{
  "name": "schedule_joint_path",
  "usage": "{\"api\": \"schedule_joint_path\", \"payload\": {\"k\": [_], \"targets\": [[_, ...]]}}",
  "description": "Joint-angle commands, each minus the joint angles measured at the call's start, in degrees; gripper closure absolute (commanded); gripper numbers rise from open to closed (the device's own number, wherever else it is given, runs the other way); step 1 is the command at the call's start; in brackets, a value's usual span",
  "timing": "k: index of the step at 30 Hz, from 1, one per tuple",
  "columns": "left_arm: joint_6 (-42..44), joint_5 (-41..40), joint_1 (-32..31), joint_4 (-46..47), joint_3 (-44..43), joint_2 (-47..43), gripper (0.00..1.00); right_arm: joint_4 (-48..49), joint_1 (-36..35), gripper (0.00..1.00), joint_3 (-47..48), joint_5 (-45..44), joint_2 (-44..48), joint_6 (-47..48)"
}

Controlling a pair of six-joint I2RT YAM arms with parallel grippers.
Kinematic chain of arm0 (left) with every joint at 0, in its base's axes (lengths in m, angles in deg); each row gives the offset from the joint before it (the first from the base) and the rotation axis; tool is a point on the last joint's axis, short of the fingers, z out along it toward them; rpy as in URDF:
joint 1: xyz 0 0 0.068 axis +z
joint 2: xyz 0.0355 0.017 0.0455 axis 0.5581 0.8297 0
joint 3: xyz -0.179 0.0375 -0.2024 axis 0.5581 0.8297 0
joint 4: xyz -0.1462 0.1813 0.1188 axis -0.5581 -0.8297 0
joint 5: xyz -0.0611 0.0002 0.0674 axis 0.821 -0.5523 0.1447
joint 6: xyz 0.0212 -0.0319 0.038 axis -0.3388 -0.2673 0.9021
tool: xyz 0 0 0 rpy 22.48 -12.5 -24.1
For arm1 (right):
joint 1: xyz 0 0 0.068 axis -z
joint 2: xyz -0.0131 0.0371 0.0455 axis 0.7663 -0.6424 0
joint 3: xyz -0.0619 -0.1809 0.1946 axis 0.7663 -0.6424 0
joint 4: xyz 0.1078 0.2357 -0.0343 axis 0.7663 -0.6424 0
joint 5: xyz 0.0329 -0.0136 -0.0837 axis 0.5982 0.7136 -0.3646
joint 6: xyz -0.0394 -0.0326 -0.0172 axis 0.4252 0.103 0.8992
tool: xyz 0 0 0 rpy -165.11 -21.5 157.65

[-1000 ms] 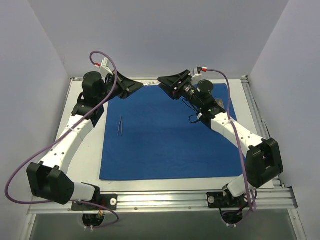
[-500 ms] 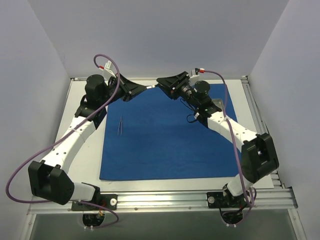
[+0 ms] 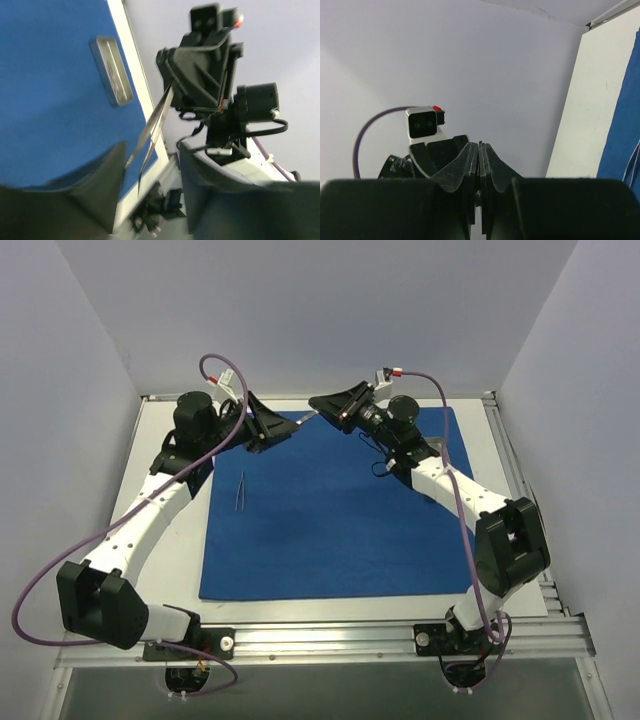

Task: Open and lay out the surgical kit
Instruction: Place the medical item in the surgical kit.

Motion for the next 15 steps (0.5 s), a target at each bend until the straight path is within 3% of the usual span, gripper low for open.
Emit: {"api": "schedule_joint_path", "payload": {"k": [1,2,4,6,8,9,15], "targets": [[10.37,5.31,-0.24,-10.33,-5.10,-1.22,0.39,2.00,0.48,1.00,3.22,7.17,1.62,7.95],[17.01,3.39,-0.24,-17.50,-7.20,-1.74,0.12,-1.49,0.66,1.00,4.09,9.62,1.88,10.14],[22.07,1.79,0.11,-21.77,-7.75,-4.03,0.11,-4.84,0.75,1.00,5.15,12.97,2.50,17.14],[26.38,1.17,0.46,-25.12,-7.48,-5.43,0.19,-11.00,0.75,1.00,6.65,18.14,2.76,21.65],[28.67,3.18,0.73,-26.18,-7.04,-5.62,0.36,-12.41,0.75,1.00,6.39,21.85,3.11,25.09],[29.38,4.50,0.73,-26.36,-6.96,-5.53,0.39,-11.90,0.84,1.00,5.34,25.52,3.29,25.19],[33.51,7.85,0.73,-28.12,-6.52,-5.79,0.44,-5.06,0.93,1.00,2.17,33.02,5.14,23.53]]}}
